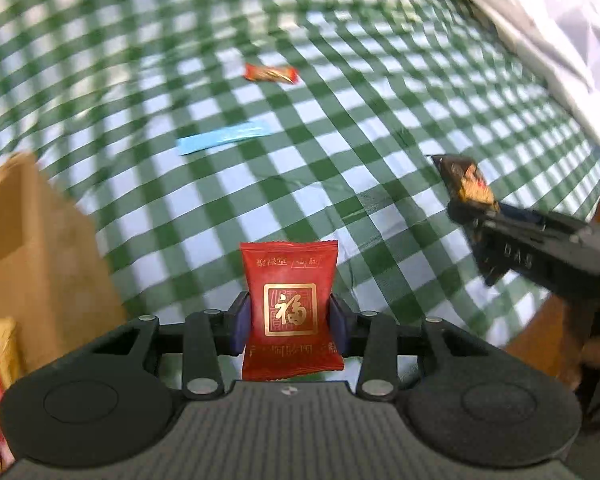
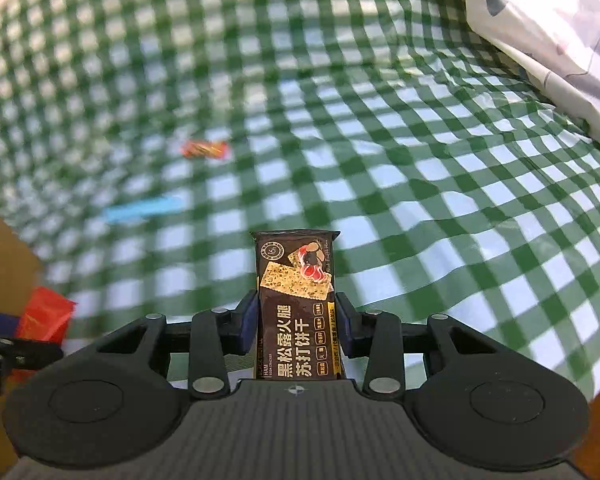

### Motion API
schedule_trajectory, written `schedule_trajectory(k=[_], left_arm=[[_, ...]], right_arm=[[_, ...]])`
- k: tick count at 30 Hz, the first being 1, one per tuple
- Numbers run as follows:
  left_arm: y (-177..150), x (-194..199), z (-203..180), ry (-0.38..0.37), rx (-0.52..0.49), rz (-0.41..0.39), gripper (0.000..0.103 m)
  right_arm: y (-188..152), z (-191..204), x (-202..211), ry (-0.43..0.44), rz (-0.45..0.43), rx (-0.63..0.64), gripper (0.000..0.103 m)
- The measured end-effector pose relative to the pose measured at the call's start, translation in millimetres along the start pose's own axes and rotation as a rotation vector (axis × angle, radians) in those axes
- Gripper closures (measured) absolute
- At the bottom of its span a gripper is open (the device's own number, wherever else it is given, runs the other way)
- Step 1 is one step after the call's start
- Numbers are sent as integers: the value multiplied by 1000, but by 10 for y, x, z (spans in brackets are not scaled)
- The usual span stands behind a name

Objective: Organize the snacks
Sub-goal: 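Carry the red packet and dark chocolate bar over the box with both tools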

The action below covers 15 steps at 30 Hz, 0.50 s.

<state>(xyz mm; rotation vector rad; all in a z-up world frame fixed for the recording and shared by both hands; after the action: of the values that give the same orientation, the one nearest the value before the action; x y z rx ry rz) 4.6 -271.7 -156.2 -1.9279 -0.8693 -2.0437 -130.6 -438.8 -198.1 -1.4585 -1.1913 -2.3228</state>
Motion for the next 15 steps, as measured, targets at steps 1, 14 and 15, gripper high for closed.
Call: schedule_trajectory(k=[1,14,15], left_arm=[[-87,142,50,-2,20,-11,58],[-1548,1625,726,220,176,-160,58],[-1685,1671,799,244,199,-150,58]], right_arm=[[-13,101,128,22,-10,-3,62],[-862,1672,1721,320,-19,225,62],[-989,1820,1817,341,-12,245,62]])
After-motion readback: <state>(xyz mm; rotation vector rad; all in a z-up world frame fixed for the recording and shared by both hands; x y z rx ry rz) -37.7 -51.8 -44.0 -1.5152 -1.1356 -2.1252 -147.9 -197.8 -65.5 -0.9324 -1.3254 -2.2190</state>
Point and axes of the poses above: each gripper's, at about its wrist camera, not at the fingertips, and x roughly against the way its jaws point, z to its left, y to its top, the point moved 8 cm from there along -x, roughly the way its jaws point, and after that the axes turned 7 degrees about z, right-handed, at the moved point
